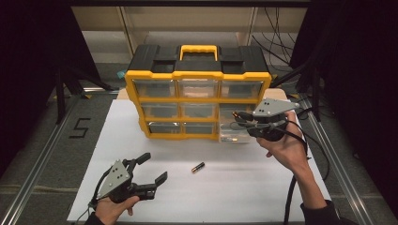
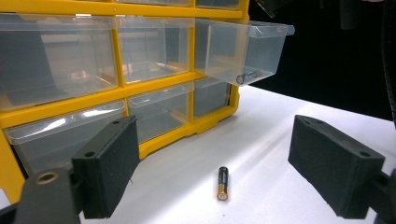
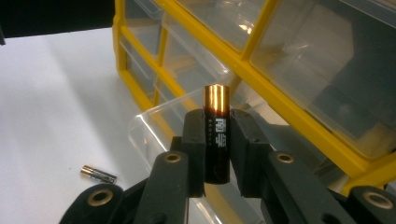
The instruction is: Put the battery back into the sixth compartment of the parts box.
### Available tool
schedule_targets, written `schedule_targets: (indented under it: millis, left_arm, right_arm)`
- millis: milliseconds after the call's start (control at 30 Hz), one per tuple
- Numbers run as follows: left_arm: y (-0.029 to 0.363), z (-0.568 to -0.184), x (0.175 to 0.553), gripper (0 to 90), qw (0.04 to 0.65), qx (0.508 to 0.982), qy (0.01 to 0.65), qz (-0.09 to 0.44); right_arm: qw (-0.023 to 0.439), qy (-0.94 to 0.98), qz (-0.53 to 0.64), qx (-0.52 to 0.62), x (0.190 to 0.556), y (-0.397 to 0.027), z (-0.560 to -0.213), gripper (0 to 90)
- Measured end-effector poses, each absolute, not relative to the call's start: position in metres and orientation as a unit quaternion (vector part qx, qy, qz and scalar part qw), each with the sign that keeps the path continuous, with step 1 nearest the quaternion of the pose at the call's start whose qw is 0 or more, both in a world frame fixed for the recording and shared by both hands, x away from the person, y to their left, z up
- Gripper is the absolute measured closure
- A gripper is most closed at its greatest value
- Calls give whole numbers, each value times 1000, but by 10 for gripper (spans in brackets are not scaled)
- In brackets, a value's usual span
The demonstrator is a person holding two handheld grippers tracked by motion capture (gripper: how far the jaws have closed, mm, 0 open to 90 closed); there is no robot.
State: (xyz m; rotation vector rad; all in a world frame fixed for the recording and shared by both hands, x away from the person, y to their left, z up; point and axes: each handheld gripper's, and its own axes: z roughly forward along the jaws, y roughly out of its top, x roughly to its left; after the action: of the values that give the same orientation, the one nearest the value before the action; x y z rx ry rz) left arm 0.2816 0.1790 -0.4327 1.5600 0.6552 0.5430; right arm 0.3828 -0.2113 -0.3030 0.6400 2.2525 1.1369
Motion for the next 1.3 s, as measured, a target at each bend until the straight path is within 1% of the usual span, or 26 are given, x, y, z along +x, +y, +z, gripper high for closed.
schedule_targets:
  millis: [167,233,333,367,400,433,533,567,667,733,767,800,833,867,900,1033,1167,1300]
  left_arm:
    - [178,-433,282,157,636,679,282,235]
    - [179,-433,281,156,629,682,288,237]
    - [179,-433,281,156,630,681,291,234]
    - [178,-433,282,156,636,678,283,234]
    - [179,-433,281,156,629,682,288,237]
    - [179,-433,281,156,630,682,288,237]
    - [179,-433,281,156,631,681,286,236]
    - [179,-433,281,156,629,682,289,235]
    - [178,-433,281,157,630,681,290,234]
    - [178,-434,282,156,636,678,285,232]
    - [179,-433,281,157,629,682,290,235]
    - [179,-433,281,156,629,682,290,235]
    - [179,-433,281,156,629,682,289,236]
    - [179,-433,281,157,629,682,288,237]
    - [179,-433,282,157,635,679,283,235]
    - [179,-433,281,156,629,682,288,237]
    - [179,-433,281,156,630,681,290,235]
    - [179,-433,280,156,630,681,290,235]
  right_arm:
    - [266,833,418,248,387,-216,-305,766]
    - [253,835,415,258,390,-220,-307,766]
    - [253,834,415,263,392,-223,-309,762]
    - [246,834,416,267,392,-223,-310,760]
    - [242,834,418,266,393,-223,-310,740]
    - [250,829,422,269,394,-224,-310,723]
    - [246,827,427,272,393,-225,-308,657]
    - [254,823,430,271,392,-226,-306,620]
    - [265,815,444,262,388,-225,-299,565]
    - [273,809,452,258,386,-223,-296,506]
    - [269,807,459,257,384,-221,-294,481]
    - [269,807,459,257,384,-221,-294,481]
    - [270,803,471,245,380,-217,-291,439]
    - [267,805,476,234,378,-214,-290,423]
    - [264,807,477,227,376,-211,-289,409]
    - [258,814,479,206,369,-195,-289,373]
    - [248,821,478,190,365,-184,-292,361]
    - [215,835,478,168,360,-165,-301,340]
